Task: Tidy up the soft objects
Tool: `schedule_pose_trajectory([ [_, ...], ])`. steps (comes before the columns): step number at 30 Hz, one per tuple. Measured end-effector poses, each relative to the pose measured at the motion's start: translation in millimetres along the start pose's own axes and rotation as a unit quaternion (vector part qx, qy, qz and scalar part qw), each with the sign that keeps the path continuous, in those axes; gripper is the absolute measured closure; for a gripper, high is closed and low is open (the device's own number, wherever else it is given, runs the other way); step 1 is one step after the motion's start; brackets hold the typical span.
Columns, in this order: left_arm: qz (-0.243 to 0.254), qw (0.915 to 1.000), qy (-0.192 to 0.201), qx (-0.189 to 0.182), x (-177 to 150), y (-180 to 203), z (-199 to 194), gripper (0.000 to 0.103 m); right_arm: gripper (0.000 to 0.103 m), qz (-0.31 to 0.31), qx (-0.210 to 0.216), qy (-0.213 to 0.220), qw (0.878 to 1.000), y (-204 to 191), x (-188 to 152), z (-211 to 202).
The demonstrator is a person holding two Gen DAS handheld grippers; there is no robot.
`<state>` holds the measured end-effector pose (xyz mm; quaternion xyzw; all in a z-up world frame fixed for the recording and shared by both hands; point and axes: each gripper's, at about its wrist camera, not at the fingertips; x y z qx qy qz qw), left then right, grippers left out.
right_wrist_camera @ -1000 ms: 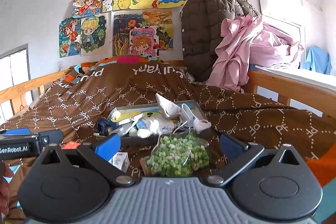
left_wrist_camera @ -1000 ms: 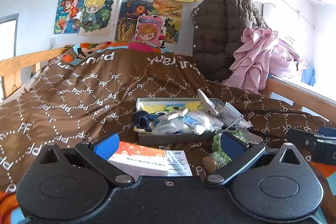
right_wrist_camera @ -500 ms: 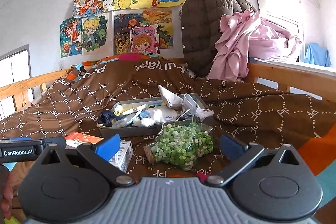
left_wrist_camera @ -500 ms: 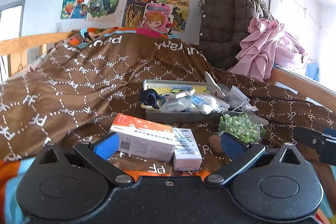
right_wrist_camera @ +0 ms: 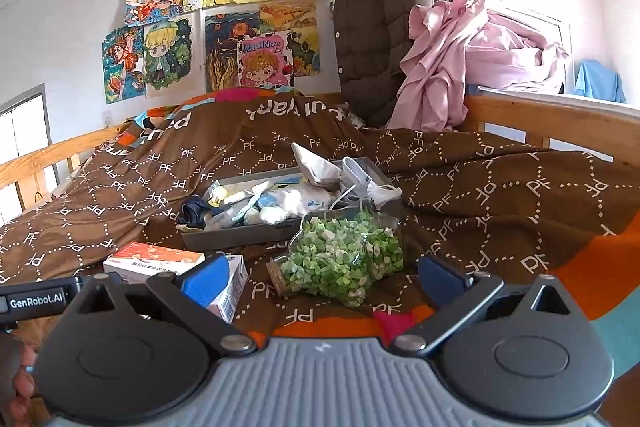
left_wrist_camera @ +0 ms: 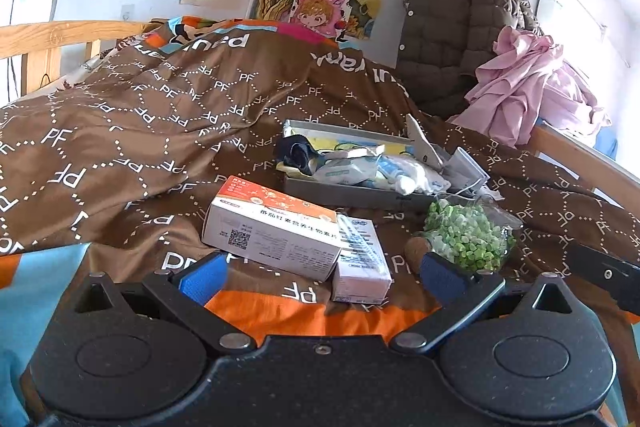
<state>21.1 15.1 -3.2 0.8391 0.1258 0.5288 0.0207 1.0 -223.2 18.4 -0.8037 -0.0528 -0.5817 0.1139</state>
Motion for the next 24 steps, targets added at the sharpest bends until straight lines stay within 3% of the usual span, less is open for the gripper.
schedule_pose_trajectory([
  [16,0.043,0.9988,0.022,0.006,-1.7,2.7,9.3,0.001,0.000,0.010,-0.003,-0.031,0.999,3.5,-7.6,21.4],
  [24,0.053,0.9983,0.014,0.019,-3.2,2.5,12.9,0.001,0.000,0.025,-0.001,-0.045,0.999,8.1,-12.0,30.2],
])
Point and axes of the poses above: each gripper's, at about its wrist camera, not at the fingertips, and z roughly the way its jaws point, y to its right, x to its top, and after that the axes turned 7 degrees about x, right-handed
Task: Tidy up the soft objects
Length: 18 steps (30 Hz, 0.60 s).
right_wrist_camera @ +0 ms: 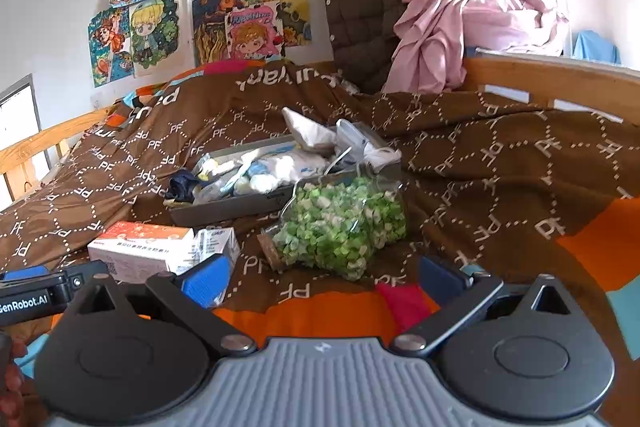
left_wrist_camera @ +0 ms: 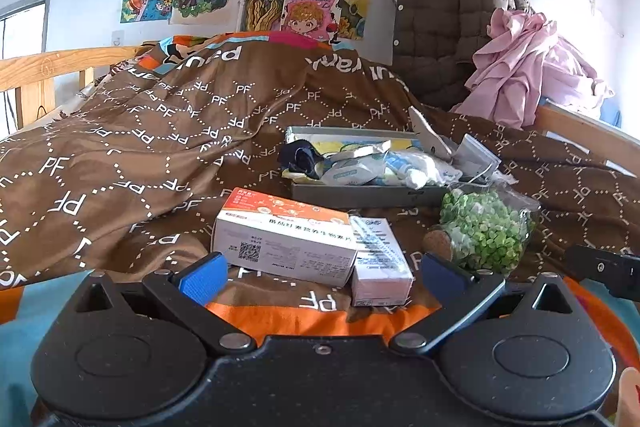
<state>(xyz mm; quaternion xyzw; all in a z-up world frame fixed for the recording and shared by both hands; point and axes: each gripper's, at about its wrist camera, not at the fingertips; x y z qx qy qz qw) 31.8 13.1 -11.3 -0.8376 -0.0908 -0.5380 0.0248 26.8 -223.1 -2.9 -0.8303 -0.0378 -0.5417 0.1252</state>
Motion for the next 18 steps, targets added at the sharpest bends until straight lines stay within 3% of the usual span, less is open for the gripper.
schedule_pose_trajectory([
  [18,0.015,0.9996,-0.008,0.022,1.3,-0.7,-3.2,0.001,0.000,-0.001,0.001,-0.001,1.000,-0.5,-1.6,0.2],
])
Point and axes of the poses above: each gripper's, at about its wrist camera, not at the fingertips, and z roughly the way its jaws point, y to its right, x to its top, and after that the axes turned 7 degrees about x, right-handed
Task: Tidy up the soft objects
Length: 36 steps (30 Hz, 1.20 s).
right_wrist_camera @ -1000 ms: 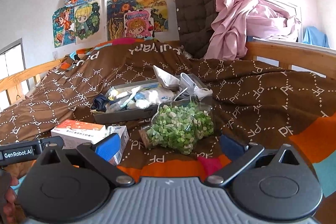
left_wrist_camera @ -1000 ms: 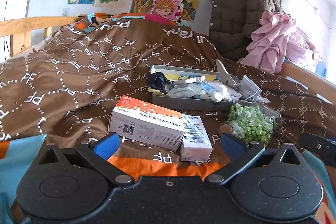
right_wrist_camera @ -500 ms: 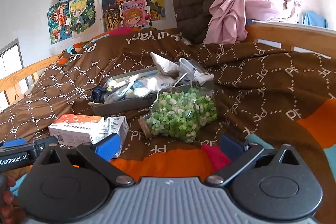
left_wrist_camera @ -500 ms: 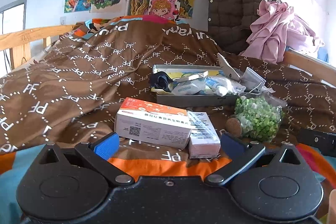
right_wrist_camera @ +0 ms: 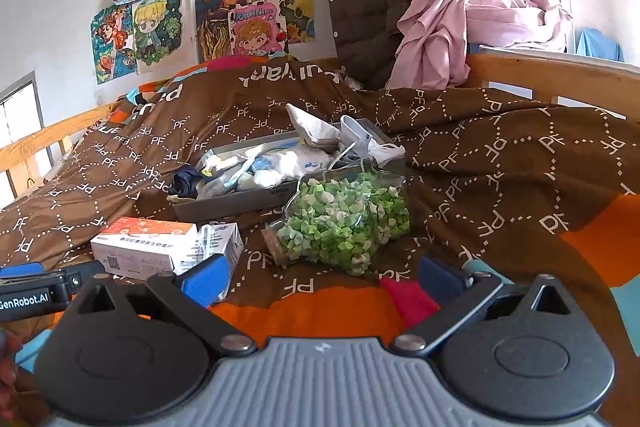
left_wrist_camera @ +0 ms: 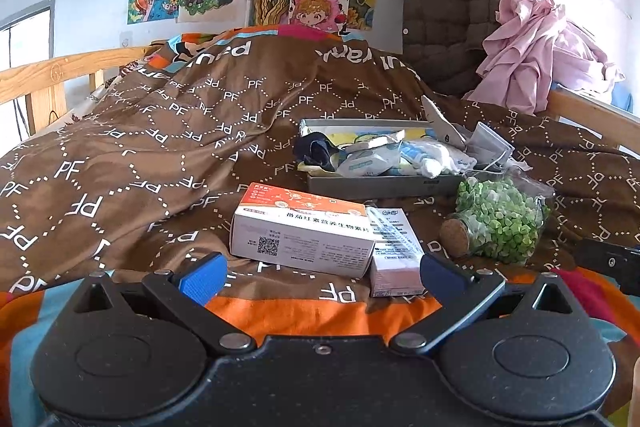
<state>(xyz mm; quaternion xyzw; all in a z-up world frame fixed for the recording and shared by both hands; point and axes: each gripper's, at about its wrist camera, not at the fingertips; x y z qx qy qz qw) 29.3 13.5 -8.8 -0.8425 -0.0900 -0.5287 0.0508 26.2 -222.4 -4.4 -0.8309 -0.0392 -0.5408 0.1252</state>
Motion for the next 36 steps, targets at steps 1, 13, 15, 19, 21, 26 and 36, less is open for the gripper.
schedule_pose_trajectory([
  [1,0.000,1.0000,0.003,0.000,0.3,0.1,-0.3,0.001,0.000,0.003,0.001,-0.001,1.000,0.5,-0.1,0.3],
  [13,-0.002,1.0000,0.004,-0.002,1.0,0.2,-1.5,0.001,0.000,0.007,-0.001,0.001,1.000,1.3,-0.4,-0.4],
  [15,-0.003,1.0000,0.004,-0.003,1.0,0.0,-1.6,0.001,0.000,0.009,-0.001,0.003,1.000,2.0,-0.1,-0.9],
  [19,-0.002,1.0000,0.004,-0.003,1.0,0.0,-1.3,0.001,0.000,0.009,0.000,0.003,1.000,2.8,0.3,-0.8],
  [21,-0.002,1.0000,0.004,-0.003,1.0,-0.1,-1.4,0.001,0.000,0.009,0.001,0.004,1.000,2.7,0.4,-0.9],
  [26,-0.003,1.0000,0.002,-0.002,1.2,0.2,-1.8,0.001,0.000,0.010,0.001,0.004,1.000,2.8,0.4,-0.8],
  [36,-0.002,1.0000,0.002,0.000,0.6,0.2,-1.9,0.001,0.000,0.009,0.001,0.004,1.000,3.0,0.0,-1.1],
])
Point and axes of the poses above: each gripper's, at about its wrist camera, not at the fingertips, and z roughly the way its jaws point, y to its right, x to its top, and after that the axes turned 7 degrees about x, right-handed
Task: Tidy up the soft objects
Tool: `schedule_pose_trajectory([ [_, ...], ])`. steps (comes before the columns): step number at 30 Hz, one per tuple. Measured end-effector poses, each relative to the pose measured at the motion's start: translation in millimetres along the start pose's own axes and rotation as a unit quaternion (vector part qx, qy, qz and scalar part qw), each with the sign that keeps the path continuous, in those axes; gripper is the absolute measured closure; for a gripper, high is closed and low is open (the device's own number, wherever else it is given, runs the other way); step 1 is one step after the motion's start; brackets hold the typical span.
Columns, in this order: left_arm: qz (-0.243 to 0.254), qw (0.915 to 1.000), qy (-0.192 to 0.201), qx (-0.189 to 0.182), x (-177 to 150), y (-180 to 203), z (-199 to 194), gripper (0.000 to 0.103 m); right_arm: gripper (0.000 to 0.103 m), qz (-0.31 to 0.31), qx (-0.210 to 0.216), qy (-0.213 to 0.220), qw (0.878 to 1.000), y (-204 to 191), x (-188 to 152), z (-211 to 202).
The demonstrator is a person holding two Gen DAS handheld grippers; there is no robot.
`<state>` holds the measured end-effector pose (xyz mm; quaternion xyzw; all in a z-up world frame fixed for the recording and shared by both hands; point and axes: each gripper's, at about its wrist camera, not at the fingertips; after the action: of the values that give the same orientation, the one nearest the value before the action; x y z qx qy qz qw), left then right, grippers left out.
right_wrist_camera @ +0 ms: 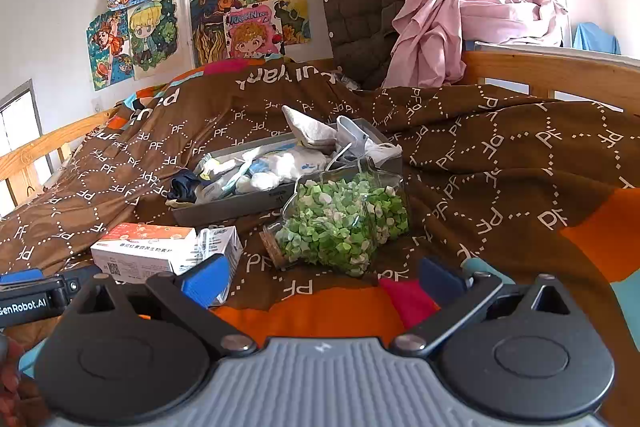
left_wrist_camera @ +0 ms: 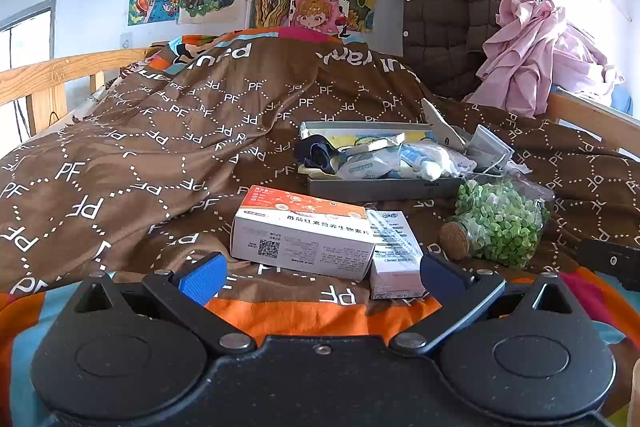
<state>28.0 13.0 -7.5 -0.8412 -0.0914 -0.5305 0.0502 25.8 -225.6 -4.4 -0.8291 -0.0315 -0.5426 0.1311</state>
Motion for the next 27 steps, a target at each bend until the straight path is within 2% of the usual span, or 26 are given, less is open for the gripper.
schedule_pose_trajectory([
  [27,0.001,1.0000,-0.004,0.000,-0.1,1.4,-0.6,0.001,0.000,-0.001,0.002,0.003,1.000,-2.8,-1.1,0.2],
])
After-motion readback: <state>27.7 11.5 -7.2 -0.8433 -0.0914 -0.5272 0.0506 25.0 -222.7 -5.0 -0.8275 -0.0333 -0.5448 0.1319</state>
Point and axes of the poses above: each gripper's, at about its wrist camera, not at the fingertips, and z roughly the way its jaws point, y to its right, x to its top, and after that the axes turned 7 degrees about x, right-handed
